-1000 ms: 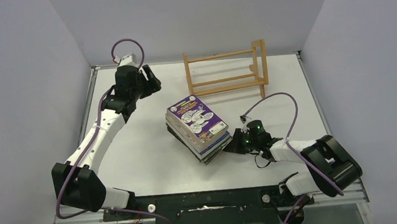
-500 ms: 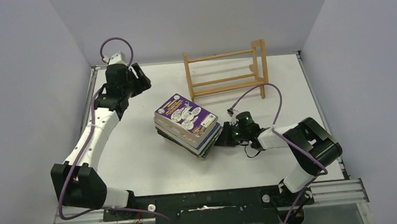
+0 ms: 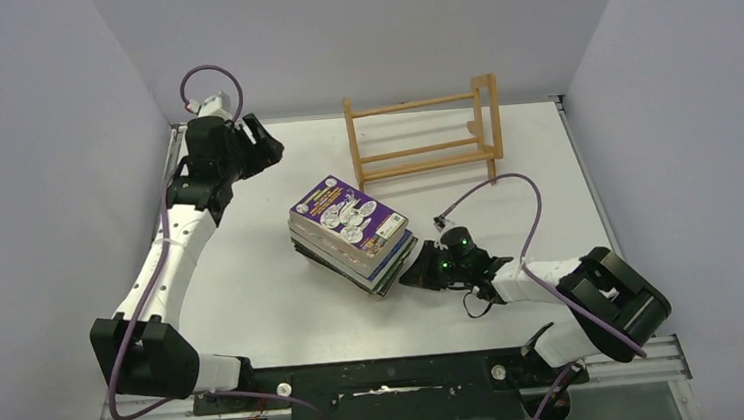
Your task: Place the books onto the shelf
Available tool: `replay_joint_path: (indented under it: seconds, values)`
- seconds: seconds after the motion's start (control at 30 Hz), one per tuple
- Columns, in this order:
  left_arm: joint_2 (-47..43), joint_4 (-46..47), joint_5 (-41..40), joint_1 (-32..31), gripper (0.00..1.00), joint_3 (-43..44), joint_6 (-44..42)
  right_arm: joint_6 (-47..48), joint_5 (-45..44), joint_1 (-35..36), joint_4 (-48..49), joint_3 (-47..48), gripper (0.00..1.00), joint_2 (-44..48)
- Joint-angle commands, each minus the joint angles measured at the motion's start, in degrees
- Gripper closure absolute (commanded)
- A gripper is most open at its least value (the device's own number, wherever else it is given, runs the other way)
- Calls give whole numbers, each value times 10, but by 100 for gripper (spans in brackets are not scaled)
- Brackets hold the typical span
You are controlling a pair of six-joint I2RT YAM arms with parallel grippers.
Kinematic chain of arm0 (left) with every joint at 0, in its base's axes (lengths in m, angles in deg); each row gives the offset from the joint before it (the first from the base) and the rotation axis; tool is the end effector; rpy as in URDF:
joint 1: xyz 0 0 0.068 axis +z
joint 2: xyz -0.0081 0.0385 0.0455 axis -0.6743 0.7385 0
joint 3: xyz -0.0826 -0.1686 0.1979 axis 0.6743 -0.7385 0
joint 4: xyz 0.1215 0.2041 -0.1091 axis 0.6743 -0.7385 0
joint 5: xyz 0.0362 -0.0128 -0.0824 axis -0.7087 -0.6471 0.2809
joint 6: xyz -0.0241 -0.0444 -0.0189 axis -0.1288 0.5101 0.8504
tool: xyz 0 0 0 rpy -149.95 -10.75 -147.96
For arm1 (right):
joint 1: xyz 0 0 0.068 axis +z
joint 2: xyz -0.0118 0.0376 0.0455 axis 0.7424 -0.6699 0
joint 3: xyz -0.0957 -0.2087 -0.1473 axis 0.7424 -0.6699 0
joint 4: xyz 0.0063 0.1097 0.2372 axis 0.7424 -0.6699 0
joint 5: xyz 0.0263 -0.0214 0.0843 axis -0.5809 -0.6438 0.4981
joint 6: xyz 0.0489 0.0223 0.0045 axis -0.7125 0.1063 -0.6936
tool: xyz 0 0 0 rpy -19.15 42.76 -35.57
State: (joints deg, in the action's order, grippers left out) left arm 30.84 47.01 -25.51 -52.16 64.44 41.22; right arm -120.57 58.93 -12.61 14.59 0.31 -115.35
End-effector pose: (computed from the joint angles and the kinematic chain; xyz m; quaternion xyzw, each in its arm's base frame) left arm 0.3151 -0.0555 0.3604 -0.1370 0.8354 -0.1944 0.4955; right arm 0.1887 0.1503 0.1273 0.0713 0.8915 0.4144 0.1684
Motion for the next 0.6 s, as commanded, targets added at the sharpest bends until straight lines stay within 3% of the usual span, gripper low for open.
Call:
replay_joint_path:
  seconds: [0.0, 0.17, 0.57]
  values:
    - [-43, 35, 20, 0, 36, -6, 14, -81, -104, 54, 51, -10, 100, 27]
    - [-70, 34, 20, 0, 36, -12, 19, -110, -139, 97, 112, -5, 100, -28]
    - [-97, 8, 13, 7, 36, -1, 3, -138, -143, 124, 235, 43, 100, -155]
